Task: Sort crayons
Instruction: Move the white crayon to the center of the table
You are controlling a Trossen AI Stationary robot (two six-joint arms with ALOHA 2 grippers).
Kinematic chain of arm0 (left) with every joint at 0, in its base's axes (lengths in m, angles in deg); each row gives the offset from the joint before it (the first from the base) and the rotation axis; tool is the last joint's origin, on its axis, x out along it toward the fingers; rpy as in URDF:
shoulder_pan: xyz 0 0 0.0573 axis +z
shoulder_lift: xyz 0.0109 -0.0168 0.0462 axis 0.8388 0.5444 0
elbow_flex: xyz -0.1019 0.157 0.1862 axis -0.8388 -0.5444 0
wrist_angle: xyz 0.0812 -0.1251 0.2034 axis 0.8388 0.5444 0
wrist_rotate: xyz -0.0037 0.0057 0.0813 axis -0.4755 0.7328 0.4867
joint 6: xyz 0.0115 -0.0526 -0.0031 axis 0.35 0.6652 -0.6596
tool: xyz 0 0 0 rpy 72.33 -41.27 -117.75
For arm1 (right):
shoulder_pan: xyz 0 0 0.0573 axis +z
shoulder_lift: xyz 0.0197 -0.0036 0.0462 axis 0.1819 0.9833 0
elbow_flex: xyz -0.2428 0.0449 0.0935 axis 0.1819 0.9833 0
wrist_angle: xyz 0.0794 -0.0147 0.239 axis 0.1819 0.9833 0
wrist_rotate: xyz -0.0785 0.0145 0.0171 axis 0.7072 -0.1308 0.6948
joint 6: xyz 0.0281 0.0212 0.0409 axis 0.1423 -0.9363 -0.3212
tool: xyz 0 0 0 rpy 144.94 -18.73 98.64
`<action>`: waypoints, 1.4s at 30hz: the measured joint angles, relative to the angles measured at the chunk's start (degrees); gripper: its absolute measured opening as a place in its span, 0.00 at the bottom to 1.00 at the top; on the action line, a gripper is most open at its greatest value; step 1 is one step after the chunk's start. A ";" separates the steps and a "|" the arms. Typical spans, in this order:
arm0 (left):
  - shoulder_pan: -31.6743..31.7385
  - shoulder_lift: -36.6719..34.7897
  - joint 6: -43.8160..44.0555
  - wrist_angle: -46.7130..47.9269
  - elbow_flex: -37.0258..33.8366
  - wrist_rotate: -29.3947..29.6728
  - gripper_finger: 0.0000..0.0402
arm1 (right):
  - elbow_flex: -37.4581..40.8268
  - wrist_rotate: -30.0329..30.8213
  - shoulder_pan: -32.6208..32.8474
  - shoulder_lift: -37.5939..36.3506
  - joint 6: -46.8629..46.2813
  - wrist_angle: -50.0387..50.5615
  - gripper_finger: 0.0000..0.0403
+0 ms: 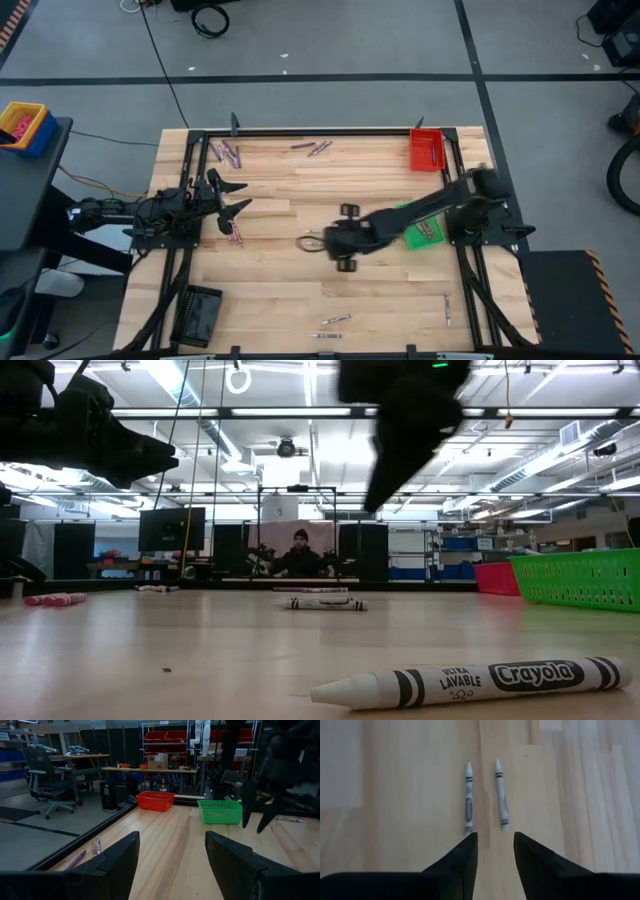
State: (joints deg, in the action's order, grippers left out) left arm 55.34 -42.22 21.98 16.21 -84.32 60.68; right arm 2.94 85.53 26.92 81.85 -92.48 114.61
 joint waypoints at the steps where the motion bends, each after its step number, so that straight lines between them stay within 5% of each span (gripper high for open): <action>1: 0.01 0.00 0.01 0.00 0.00 0.00 0.60 | 5.07 -0.11 0.82 -3.46 -0.27 -4.09 0.32; 6: 0.00 0.00 0.01 0.00 0.00 0.00 0.60 | 26.05 -0.87 5.73 -17.81 -8.05 -21.60 0.32; 10: -0.01 0.00 0.01 0.00 0.00 0.02 0.60 | 34.58 -0.69 10.19 -23.44 -11.77 -32.06 0.32; 27: 0.00 0.00 0.01 -0.12 0.00 0.00 0.60 | 37.14 0.82 17.34 -16.92 1.19 -52.73 0.32; 33: -0.01 0.00 0.01 -1.13 0.02 0.00 0.60 | 37.12 -5.92 18.43 -19.31 -13.41 -45.12 0.32; 38: -0.05 0.00 6.17 -6.01 0.07 -0.05 0.60 | 32.56 -20.43 18.77 -21.49 -47.12 -17.69 0.32; 42: -0.05 0.04 16.86 -11.56 0.11 -0.02 0.60 | 28.18 -32.29 18.87 -21.14 -60.17 -0.38 0.32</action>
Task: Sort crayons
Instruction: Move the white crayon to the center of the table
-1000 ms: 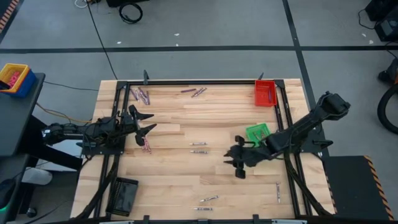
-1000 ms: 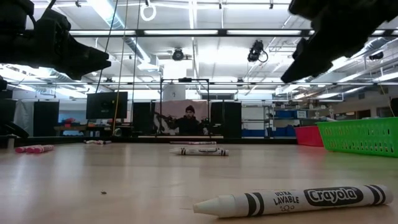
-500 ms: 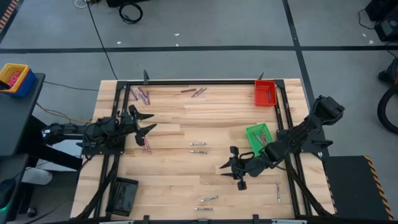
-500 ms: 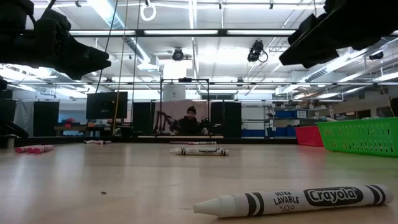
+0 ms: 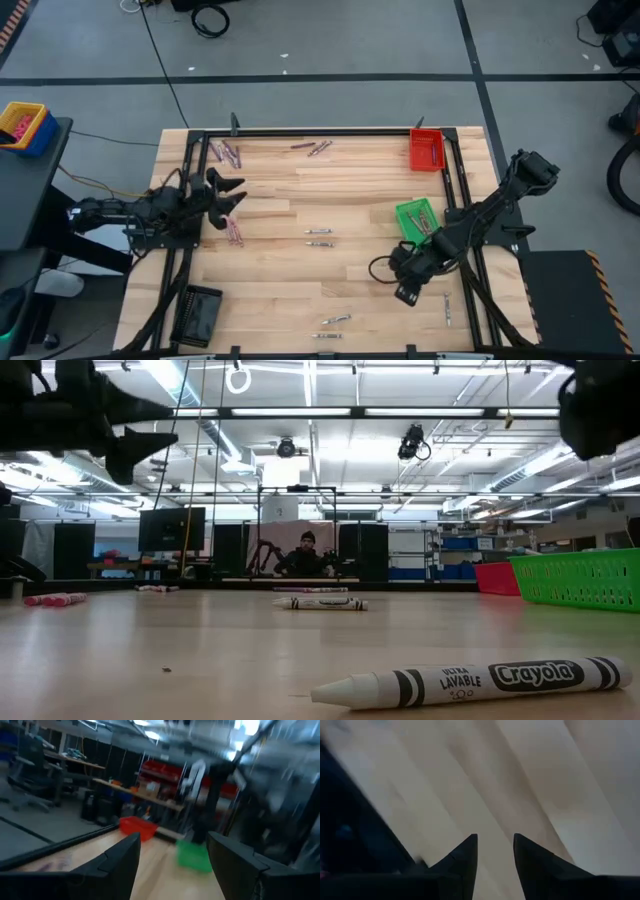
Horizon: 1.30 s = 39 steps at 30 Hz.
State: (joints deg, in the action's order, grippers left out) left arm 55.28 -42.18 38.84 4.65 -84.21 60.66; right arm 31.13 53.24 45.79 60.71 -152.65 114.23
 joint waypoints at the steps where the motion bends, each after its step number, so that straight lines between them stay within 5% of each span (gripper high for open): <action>1: 0.01 0.15 1.21 -1.60 0.02 0.00 0.60 | -0.53 -1.49 0.00 -0.01 -1.53 2.50 0.32; 10: 1.65 0.70 -15.40 -22.16 0.13 1.98 0.60 | -1.01 -8.73 6.65 0.00 -19.52 12.90 0.32; 16: 3.03 0.75 -18.14 -23.31 0.04 1.98 0.60 | -1.05 -7.63 11.43 0.00 -33.60 10.25 0.34; 24: 3.23 0.72 -19.56 -26.53 0.04 1.68 0.60 | 2.15 -4.57 16.13 0.00 -40.63 6.74 0.36; 31: 3.23 0.75 -20.32 -26.44 0.04 -1.39 0.60 | 6.33 -9.27 18.06 0.02 -45.28 5.39 0.38; 39: 3.23 0.75 -20.32 -26.32 0.04 -1.42 0.60 | 11.97 -9.35 18.39 -0.09 -51.70 -10.50 0.38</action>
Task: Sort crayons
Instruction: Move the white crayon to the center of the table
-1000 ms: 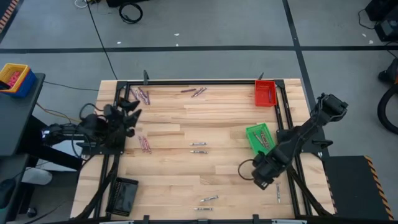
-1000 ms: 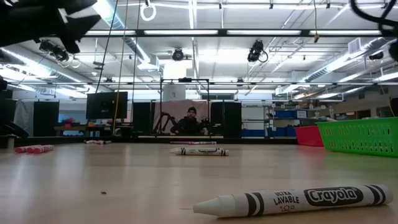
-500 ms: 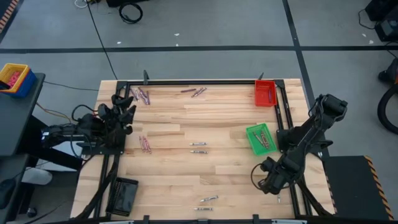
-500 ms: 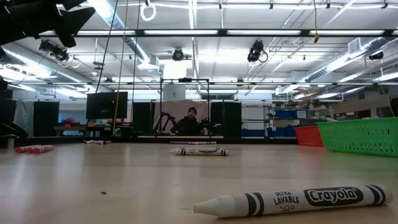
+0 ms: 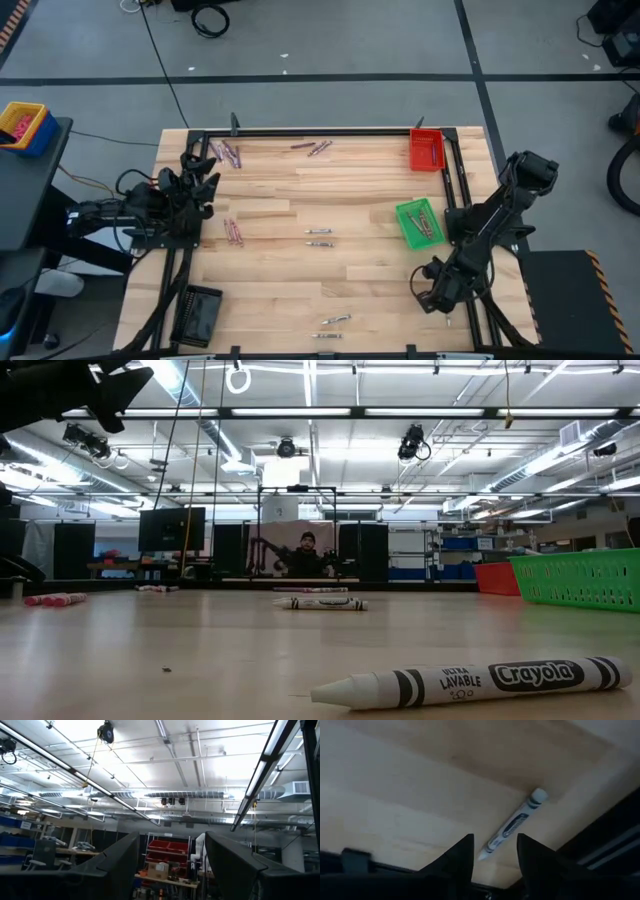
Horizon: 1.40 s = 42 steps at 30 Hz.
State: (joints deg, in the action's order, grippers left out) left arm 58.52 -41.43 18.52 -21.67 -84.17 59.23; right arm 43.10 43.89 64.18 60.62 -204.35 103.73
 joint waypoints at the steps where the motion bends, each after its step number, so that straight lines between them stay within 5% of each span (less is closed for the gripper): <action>1: 0.00 0.00 0.00 0.01 0.00 -0.02 0.60 | 0.42 -0.09 0.06 0.00 -1.03 0.29 0.38; 31: 0.00 0.00 0.33 -0.02 0.00 -0.09 0.60 | 1.33 -7.28 -4.08 0.17 -5.19 3.53 0.32; 42: 0.00 0.00 -0.83 -0.02 0.00 -0.09 0.60 | 5.17 -5.33 -4.89 0.11 -3.96 -1.48 0.32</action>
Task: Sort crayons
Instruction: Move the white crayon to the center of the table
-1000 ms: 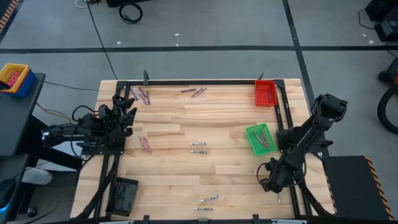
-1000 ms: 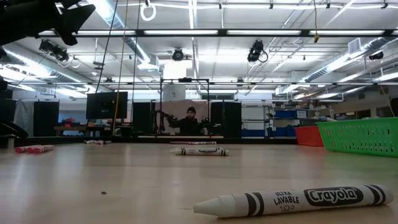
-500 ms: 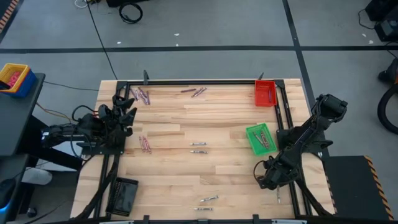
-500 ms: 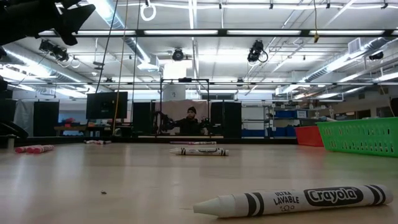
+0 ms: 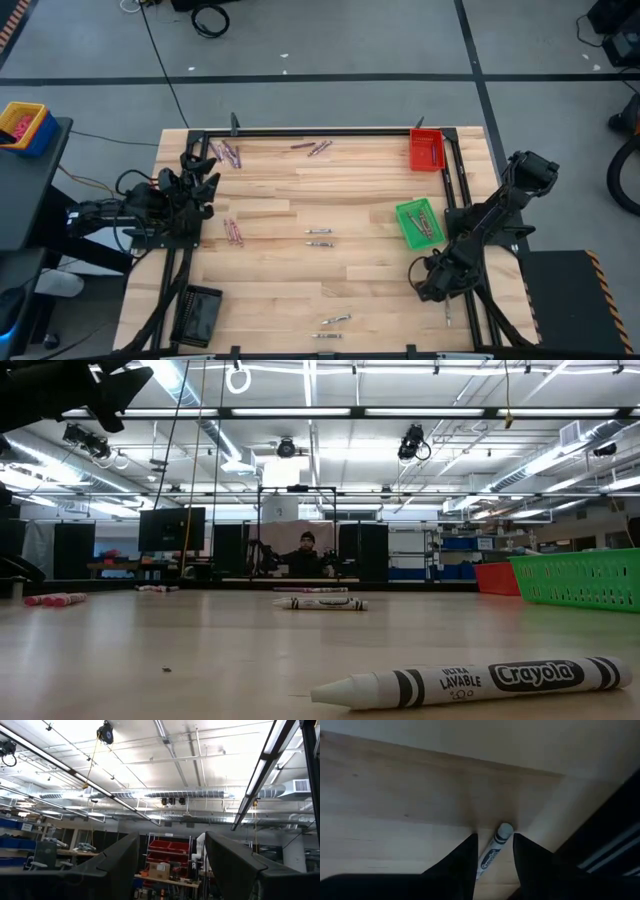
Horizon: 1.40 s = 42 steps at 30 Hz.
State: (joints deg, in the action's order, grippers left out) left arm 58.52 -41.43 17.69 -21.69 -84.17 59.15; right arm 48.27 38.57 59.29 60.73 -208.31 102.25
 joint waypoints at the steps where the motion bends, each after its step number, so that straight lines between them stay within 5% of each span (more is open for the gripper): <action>1: 0.00 0.00 0.00 0.00 -0.02 0.02 0.60 | 0.24 -0.04 -0.20 -0.02 0.16 -0.14 0.31; 7: 0.00 0.00 -0.27 0.00 -0.02 0.00 0.60 | 0.38 1.64 -1.63 -0.04 0.45 -0.61 0.25; 15: 0.00 0.00 -0.35 0.00 -0.02 0.00 0.60 | 0.34 2.41 -2.20 -0.15 -0.45 -0.61 0.04; 24: 0.00 -0.02 1.33 -0.29 -0.04 0.02 0.60 | -3.25 6.19 -4.76 0.07 1.33 2.31 0.05; 35: 0.00 -0.02 2.90 -0.38 -0.02 0.00 0.60 | -10.37 21.67 -13.83 0.09 18.83 2.52 0.01; 42: -0.01 -0.02 4.02 -0.20 -0.02 0.00 0.60 | -20.59 39.81 -13.52 3.06 43.59 2.08 0.01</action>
State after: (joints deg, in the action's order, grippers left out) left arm 58.51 -41.46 21.71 -21.90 -84.19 59.15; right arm 27.68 78.38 45.77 63.79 -164.72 104.33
